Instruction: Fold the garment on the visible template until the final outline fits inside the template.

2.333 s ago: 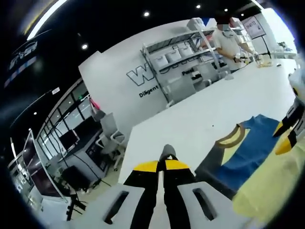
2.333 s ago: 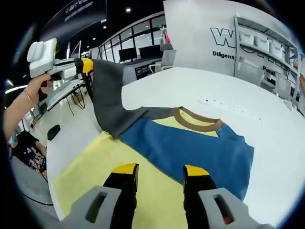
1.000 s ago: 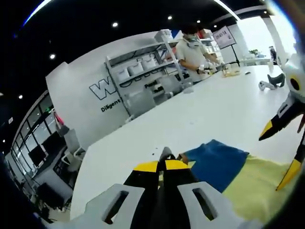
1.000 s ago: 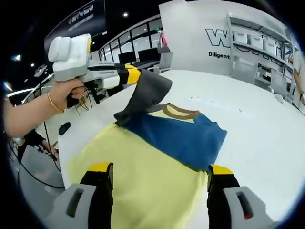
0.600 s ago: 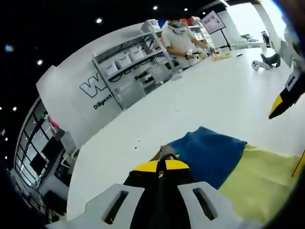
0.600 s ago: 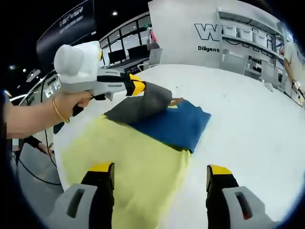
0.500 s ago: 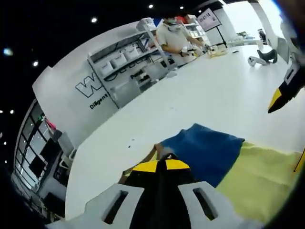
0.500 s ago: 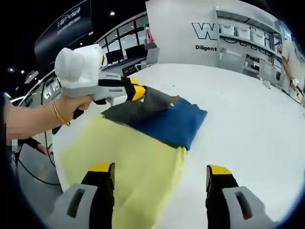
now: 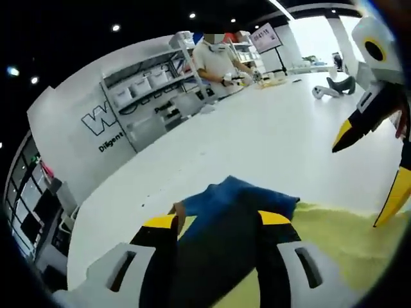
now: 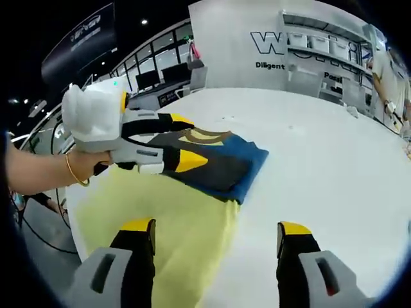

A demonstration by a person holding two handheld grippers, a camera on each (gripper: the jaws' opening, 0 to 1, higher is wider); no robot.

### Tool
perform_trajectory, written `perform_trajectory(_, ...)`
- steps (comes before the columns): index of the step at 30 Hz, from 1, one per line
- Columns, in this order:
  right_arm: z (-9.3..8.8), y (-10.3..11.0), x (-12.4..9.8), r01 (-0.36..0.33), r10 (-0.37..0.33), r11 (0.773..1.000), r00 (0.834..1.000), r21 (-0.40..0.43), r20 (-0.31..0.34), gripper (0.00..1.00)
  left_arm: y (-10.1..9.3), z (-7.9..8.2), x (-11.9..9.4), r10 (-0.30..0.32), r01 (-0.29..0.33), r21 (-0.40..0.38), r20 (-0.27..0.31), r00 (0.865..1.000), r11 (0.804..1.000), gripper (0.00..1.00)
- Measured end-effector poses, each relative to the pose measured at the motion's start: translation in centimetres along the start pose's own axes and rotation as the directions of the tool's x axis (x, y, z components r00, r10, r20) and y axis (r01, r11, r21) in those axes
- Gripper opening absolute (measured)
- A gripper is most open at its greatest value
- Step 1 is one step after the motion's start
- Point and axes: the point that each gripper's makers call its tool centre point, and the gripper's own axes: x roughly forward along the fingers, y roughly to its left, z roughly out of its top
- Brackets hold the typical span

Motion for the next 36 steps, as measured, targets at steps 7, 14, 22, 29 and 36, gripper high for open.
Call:
perform_trajectory(7, -0.1, 0.9, -0.8, -0.019, 0.02, 1.0, 1.0, -0.009, 0.009, 0.76, 2.9, -0.3, -4.3, -0.005, 0.015, -0.203, 0.051, 0.999, 0.979, 0.71)
perform_trajectory(14, -2.0, 2.9, -1.9, -0.044, 0.043, 0.998, 0.998, -0.039, -0.035, 0.76, 5.0, -1.1, -7.5, 0.013, 0.0, -0.246, 0.054, 0.998, 0.969, 0.84)
perform_trajectory(22, -2.4, 4.3, -3.0, -0.06, 0.058, 0.997, 0.998, -0.046, -0.034, 0.78, 5.5, -3.6, -10.3, 0.018, -0.02, -0.317, -0.008, 1.0, 0.948, 0.95)
perform_trajectory(29, -2.3, 5.1, -3.8, -0.064, 0.063, 0.997, 0.998, -0.043, -0.031, 0.81, 6.2, -4.8, -12.7, 0.015, -0.028, -0.368, -0.037, 0.999, 0.929, 0.99)
perform_trajectory(36, -2.9, 5.9, -4.4, -0.064, 0.062, 0.996, 0.997, -0.056, -0.039, 0.82, 5.9, -6.9, -15.5, -0.002, -0.024, -0.411, -0.063, 0.998, 0.911, 0.99)
